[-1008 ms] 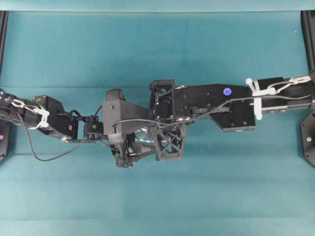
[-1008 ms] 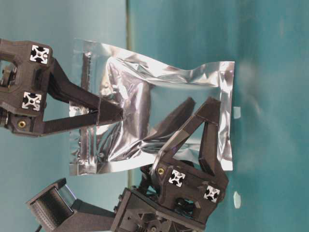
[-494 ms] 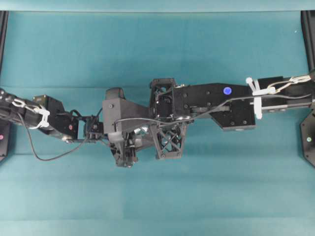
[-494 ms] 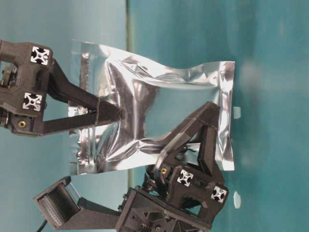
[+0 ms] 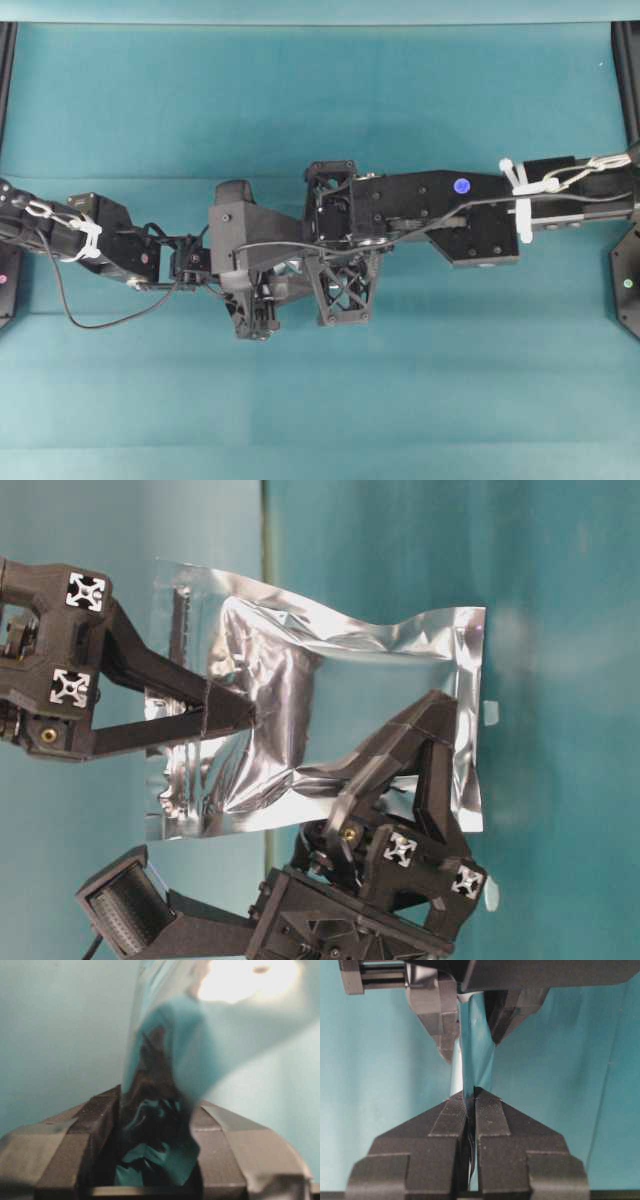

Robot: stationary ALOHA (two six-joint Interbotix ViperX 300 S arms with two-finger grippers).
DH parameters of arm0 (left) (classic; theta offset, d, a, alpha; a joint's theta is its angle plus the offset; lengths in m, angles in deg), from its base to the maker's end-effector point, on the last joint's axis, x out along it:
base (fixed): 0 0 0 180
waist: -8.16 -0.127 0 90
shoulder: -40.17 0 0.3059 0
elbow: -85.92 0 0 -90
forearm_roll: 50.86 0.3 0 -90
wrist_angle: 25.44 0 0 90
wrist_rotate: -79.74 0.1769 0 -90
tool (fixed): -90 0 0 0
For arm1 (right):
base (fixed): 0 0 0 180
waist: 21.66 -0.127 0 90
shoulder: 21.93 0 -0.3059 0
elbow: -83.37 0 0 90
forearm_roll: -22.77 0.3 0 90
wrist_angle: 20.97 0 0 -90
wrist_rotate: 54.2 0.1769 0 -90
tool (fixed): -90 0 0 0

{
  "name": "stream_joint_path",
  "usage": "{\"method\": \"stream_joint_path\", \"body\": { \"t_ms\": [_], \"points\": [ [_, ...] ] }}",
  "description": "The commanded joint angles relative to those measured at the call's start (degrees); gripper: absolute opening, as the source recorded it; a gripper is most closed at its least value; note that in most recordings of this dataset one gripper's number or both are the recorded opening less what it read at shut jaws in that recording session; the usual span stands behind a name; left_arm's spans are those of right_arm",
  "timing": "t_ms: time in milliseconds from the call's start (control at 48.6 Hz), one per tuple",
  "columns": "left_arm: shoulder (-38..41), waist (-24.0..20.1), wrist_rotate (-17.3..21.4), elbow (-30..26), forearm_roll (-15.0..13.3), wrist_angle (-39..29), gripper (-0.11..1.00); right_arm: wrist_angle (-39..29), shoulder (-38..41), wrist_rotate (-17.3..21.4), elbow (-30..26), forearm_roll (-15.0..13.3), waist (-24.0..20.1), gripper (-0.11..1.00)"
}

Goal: Hand over the silver zip bag and make it stand upright.
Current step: 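Close the left gripper on the bag's bottom edge, then open the right gripper and pull it back to the right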

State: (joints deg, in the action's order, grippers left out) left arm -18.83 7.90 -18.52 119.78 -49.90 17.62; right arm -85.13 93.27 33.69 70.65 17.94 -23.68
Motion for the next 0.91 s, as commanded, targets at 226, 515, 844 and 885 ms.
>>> {"method": "stream_joint_path", "body": {
  "t_ms": [226, 515, 844, 885],
  "points": [
    [-0.09, 0.09, 1.14, -0.35, 0.09, -0.18, 0.30, 0.09, -0.62, 0.26, -0.18, 2.29, -0.53, 0.13],
    [-0.18, 0.09, 1.23, -0.35, 0.09, -0.79, 0.30, 1.49, -1.93, -0.53, -0.09, 2.02, -1.49, 0.88],
    [-0.18, 0.44, 1.32, -0.35, 0.09, -0.79, 0.30, -0.70, -4.48, 2.64, 0.79, 1.23, -0.44, 0.90],
    [-0.09, 0.44, 1.49, -0.35, 0.09, -0.79, 0.30, -0.88, -5.62, 3.34, 1.23, 1.23, -0.26, 0.90]
  ]
}}
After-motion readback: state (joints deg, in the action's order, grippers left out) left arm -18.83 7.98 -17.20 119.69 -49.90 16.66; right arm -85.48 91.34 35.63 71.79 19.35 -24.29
